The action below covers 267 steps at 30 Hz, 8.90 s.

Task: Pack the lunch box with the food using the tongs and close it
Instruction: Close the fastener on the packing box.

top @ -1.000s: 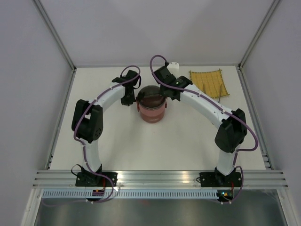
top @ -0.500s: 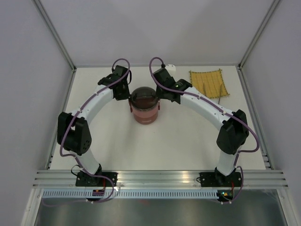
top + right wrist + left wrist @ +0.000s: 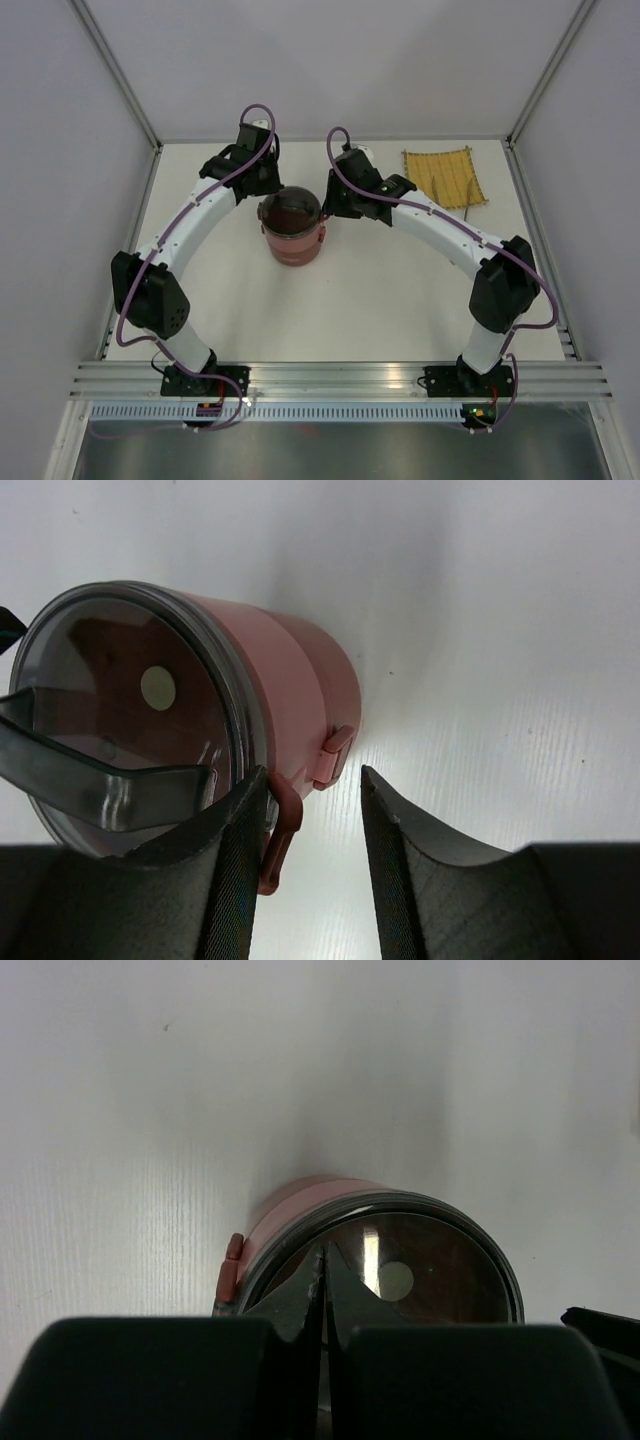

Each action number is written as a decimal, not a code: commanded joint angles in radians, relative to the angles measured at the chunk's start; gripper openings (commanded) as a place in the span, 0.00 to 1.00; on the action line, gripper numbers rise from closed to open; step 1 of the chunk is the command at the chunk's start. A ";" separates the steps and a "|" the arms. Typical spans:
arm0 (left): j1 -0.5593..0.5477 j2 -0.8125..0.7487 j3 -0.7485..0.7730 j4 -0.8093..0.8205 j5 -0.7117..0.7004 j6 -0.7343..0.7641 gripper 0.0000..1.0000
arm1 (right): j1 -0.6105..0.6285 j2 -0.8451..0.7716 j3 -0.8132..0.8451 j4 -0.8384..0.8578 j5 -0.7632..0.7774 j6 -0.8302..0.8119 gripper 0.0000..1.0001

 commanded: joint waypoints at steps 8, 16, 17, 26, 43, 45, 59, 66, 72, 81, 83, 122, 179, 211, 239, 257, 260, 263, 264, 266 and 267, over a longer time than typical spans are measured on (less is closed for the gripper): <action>-0.067 0.015 -0.015 -0.038 -0.123 0.051 0.04 | -0.090 -0.141 -0.194 -0.070 -0.039 0.041 0.37; -0.106 0.055 -0.035 -0.032 -0.150 0.059 0.03 | -0.070 -0.163 -0.289 0.058 -0.026 -0.010 0.31; -0.106 0.053 -0.037 -0.032 -0.150 0.060 0.03 | -0.055 -0.160 -0.238 0.038 -0.007 -0.021 0.33; -0.110 0.026 -0.107 -0.031 -0.151 0.047 0.03 | -0.085 -0.146 0.071 -0.182 0.106 -0.085 0.70; -0.149 0.030 -0.121 -0.017 -0.183 0.063 0.03 | 0.008 -0.251 -0.215 -0.172 0.071 -0.005 0.33; -0.153 0.034 -0.121 -0.015 -0.191 0.063 0.03 | 0.024 -0.206 -0.189 -0.203 0.090 -0.011 0.33; -0.157 0.001 -0.129 -0.014 -0.240 0.086 0.03 | 0.005 -0.112 0.264 -0.395 0.001 -0.137 0.20; -0.157 -0.016 -0.126 -0.014 -0.223 0.093 0.03 | 0.045 -0.046 0.108 -0.384 0.024 -0.105 0.13; -0.155 -0.020 -0.116 -0.014 -0.208 0.085 0.03 | 0.048 -0.109 -0.145 -0.274 0.010 -0.054 0.13; -0.150 -0.210 -0.020 -0.071 -0.191 0.128 0.04 | 0.030 -0.138 -0.162 -0.189 0.085 -0.018 0.13; -0.150 -0.249 0.024 -0.071 -0.136 0.137 0.04 | 0.004 -0.154 -0.178 -0.186 0.076 -0.010 0.07; -0.255 -0.011 -0.294 0.023 0.087 0.083 0.03 | -0.059 0.217 -0.015 0.041 -0.088 0.074 0.00; 0.149 0.081 -0.112 0.282 0.185 -0.176 0.63 | -0.160 0.239 0.114 -0.041 -0.154 -0.097 0.09; -0.071 -0.097 -0.389 0.343 0.021 -0.263 0.52 | -0.082 0.297 0.114 -0.042 -0.180 0.038 0.00; 0.123 -0.456 -0.477 -0.002 0.014 -0.162 0.58 | -0.142 0.162 0.023 -0.100 -0.121 -0.251 0.00; -0.040 -0.427 -0.629 -0.069 -0.120 -0.340 0.55 | -0.030 0.205 -0.012 -0.165 -0.087 -0.453 0.01; -0.045 -0.378 -0.595 -0.028 -0.096 -0.308 0.54 | -0.022 0.224 -0.008 -0.162 -0.073 -0.435 0.00; -0.046 -0.329 -0.565 0.007 -0.061 -0.268 0.52 | -0.022 0.242 0.008 -0.168 -0.073 -0.423 0.01; -0.046 -0.318 -0.558 0.017 -0.053 -0.250 0.52 | -0.021 0.247 0.014 -0.171 -0.073 -0.413 0.00; -0.048 -0.293 -0.535 0.044 -0.042 -0.234 0.52 | -0.019 0.254 0.020 -0.182 -0.070 -0.381 0.01; -0.046 -0.284 -0.529 0.055 -0.038 -0.213 0.52 | -0.018 0.254 0.019 -0.183 -0.070 -0.372 0.00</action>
